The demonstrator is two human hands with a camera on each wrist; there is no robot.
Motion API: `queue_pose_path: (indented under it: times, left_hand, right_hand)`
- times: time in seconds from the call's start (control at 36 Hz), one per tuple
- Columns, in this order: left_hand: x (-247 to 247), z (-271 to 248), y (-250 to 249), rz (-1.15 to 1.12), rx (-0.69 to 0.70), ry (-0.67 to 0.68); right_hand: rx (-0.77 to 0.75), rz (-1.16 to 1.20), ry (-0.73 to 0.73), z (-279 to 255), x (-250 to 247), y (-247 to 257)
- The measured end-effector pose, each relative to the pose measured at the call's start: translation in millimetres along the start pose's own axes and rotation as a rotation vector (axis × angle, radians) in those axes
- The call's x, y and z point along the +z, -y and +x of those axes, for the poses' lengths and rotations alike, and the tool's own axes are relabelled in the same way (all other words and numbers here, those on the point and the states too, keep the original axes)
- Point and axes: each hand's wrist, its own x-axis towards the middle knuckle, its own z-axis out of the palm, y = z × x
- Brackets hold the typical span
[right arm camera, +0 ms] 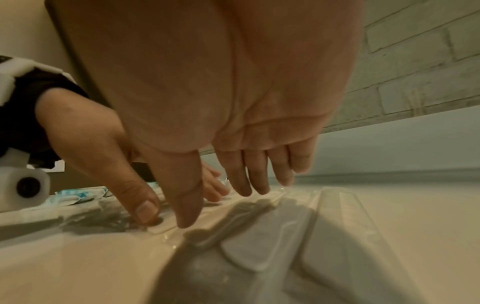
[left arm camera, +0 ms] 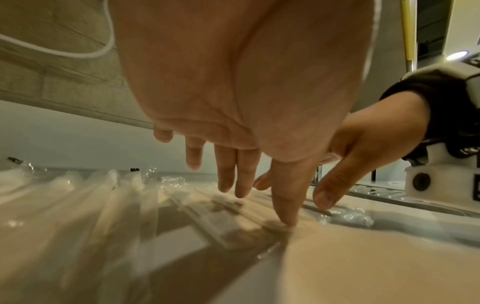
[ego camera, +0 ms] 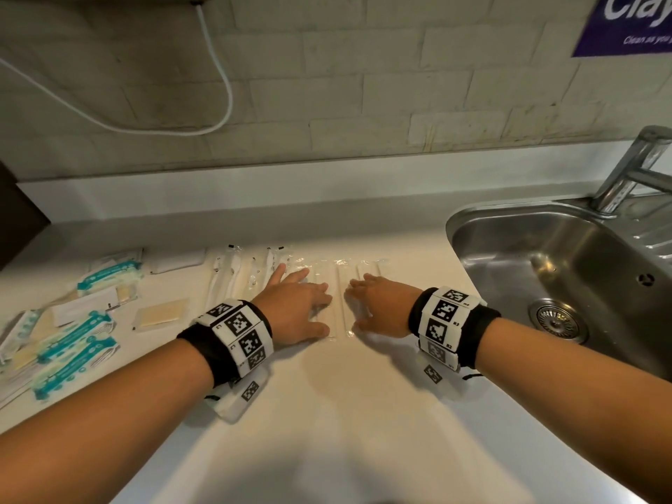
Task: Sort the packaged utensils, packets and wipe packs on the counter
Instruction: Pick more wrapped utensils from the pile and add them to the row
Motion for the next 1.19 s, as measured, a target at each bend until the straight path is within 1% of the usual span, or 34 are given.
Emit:
queue_pose_path:
  times: [0.25,0.58,0.72,0.83,0.94,1.0,1.06,1.19]
  left_hand:
    - [6.5,-0.9,-2.6,-0.014,0.008,0.010]
    - [3.0,3.0,-3.4,-0.026,0.004,0.022]
    - [0.9,-1.1,2.1,-0.061,0.002,-0.029]
    - [1.0,-7.8,14.2,-0.054,-0.053,-0.040]
    - [8.0,-16.2,26.1,-0.034,-0.101,-0.011]
    - [11.9,-19.2,28.2,-0.032,-0.103,0.002]
    - [14.4,-20.4,28.8,-0.044,-0.101,-0.003]
    - [15.5,-20.4,26.4,-0.032,-0.078,-0.006]
  right_hand:
    - [0.030,-0.035,0.019,7.2,10.3,0.6]
    - [0.029,-0.049,0.044,6.3,4.5,5.7]
    - [0.053,-0.028,-0.010,8.2,0.8,11.0]
    - [0.001,0.042,-0.137,8.9,1.7,20.6]
    - [-0.047,0.030,-0.076,15.9,1.0,26.7]
    - [-0.048,-0.007,-0.087,17.5,3.2,28.4]
    - [-0.054,-0.036,-0.056,20.0,4.5,28.6]
    - [-0.036,-0.026,-0.031,19.4,0.1,30.7]
